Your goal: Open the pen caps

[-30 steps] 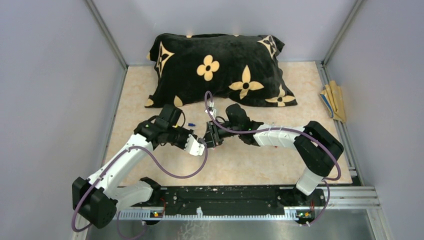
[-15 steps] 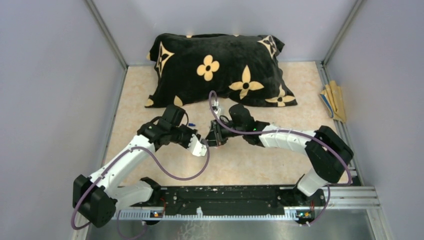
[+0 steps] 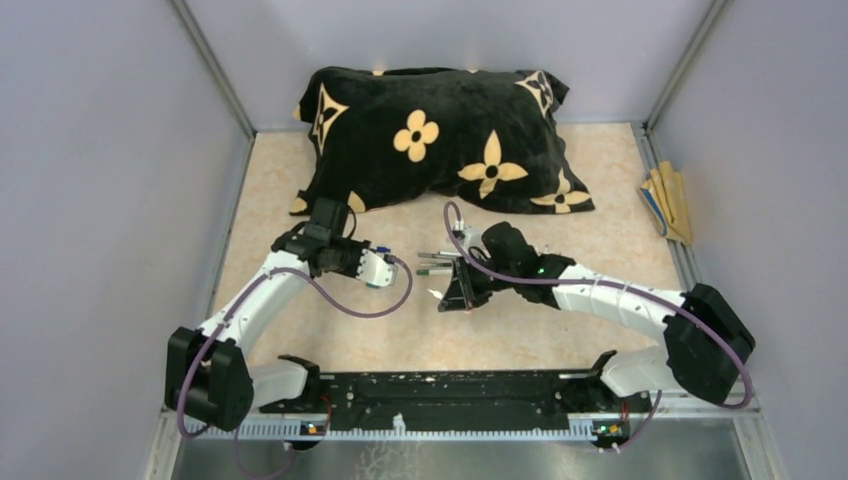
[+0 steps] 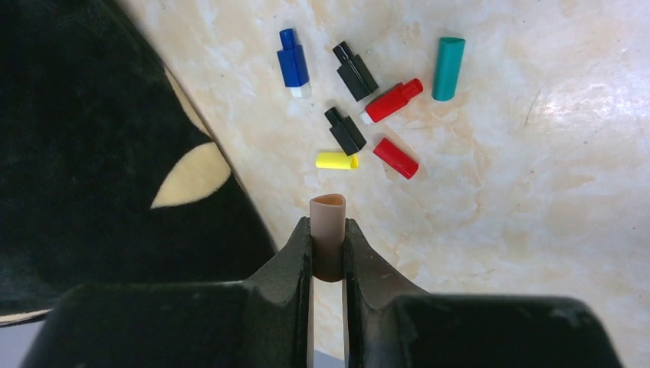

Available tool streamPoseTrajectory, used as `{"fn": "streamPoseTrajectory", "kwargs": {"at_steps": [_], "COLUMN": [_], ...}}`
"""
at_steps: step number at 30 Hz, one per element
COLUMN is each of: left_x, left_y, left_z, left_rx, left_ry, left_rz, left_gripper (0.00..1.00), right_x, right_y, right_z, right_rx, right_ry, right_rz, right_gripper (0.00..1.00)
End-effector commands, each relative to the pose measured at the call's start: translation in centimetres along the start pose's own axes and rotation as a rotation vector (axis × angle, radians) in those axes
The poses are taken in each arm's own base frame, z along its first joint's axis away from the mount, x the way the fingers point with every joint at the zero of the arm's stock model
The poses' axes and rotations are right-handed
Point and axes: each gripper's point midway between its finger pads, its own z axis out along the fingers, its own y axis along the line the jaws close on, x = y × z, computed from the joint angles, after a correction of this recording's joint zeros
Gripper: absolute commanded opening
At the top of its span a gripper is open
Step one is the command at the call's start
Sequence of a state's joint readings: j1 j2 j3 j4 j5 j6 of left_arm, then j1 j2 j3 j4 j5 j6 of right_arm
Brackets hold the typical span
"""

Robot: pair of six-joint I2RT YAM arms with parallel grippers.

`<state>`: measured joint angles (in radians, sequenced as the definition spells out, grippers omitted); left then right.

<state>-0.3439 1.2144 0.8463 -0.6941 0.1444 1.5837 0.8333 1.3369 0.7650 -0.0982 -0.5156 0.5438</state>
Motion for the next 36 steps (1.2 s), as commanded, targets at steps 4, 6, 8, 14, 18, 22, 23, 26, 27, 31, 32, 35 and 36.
{"fn": "streamPoseTrajectory", "kwargs": {"at_steps": [4, 6, 8, 14, 18, 22, 23, 26, 27, 31, 32, 35, 36], "left_x": [-1.6, -1.9, -1.9, -1.8, -1.9, -2.1, -2.3, -2.9, -3.1, -3.7, -3.8, -4.1, -4.1], "left_y": [-0.6, -1.2, -2.1, -2.7, -2.8, -2.3, -2.1, -1.2, -0.8, 1.3, 1.7, 2.8, 3.2], "left_z": [2.3, 3.5, 4.7, 6.6, 6.8, 6.4, 6.1, 5.0, 4.6, 2.9, 2.6, 1.5, 1.1], "left_rx": [0.038, 0.085, 0.134, 0.160, 0.159, 0.146, 0.143, 0.136, 0.134, 0.114, 0.116, 0.121, 0.118], "left_ry": [-0.102, -0.119, -0.114, -0.108, -0.114, -0.124, -0.132, -0.156, -0.165, -0.194, -0.203, -0.227, -0.232], "left_rz": [-0.184, -0.248, -0.303, -0.369, -0.379, -0.400, -0.406, -0.427, -0.434, -0.494, -0.513, -0.569, -0.586], "left_gripper": [0.00, 0.00, 0.00, 0.08, 0.35, 0.47, 0.50, 0.62, 0.69, 0.95, 0.98, 0.99, 0.99], "right_x": [-3.4, -4.0, -4.4, -4.2, -3.7, -2.8, -2.6, -2.1, -1.9, -1.3, -1.1, -1.0, -1.0], "right_y": [-6.9, -8.9, -10.9, -15.2, -17.6, -20.0, -20.6, -21.9, -22.3, -23.8, -24.1, -25.0, -25.2], "right_z": [-3.9, -5.2, -6.7, -11.0, -12.3, -13.6, -14.1, -15.5, -15.8, -16.6, -16.6, -16.5, -16.4], "right_rx": [0.375, 0.452, 0.527, 0.750, 0.862, 0.994, 1.029, 1.102, 1.117, 1.161, 1.172, 1.186, 1.187], "right_ry": [-0.215, -0.280, -0.334, -0.446, -0.471, -0.486, -0.496, -0.535, -0.545, -0.557, -0.557, -0.554, -0.551], "right_rz": [0.057, 0.105, 0.151, 0.226, 0.256, 0.279, 0.290, 0.311, 0.320, 0.351, 0.357, 0.362, 0.357], "right_gripper": [0.00, 0.00, 0.00, 0.00, 0.00, 0.00, 0.00, 0.00, 0.00, 0.00, 0.00, 0.00, 0.00]}}
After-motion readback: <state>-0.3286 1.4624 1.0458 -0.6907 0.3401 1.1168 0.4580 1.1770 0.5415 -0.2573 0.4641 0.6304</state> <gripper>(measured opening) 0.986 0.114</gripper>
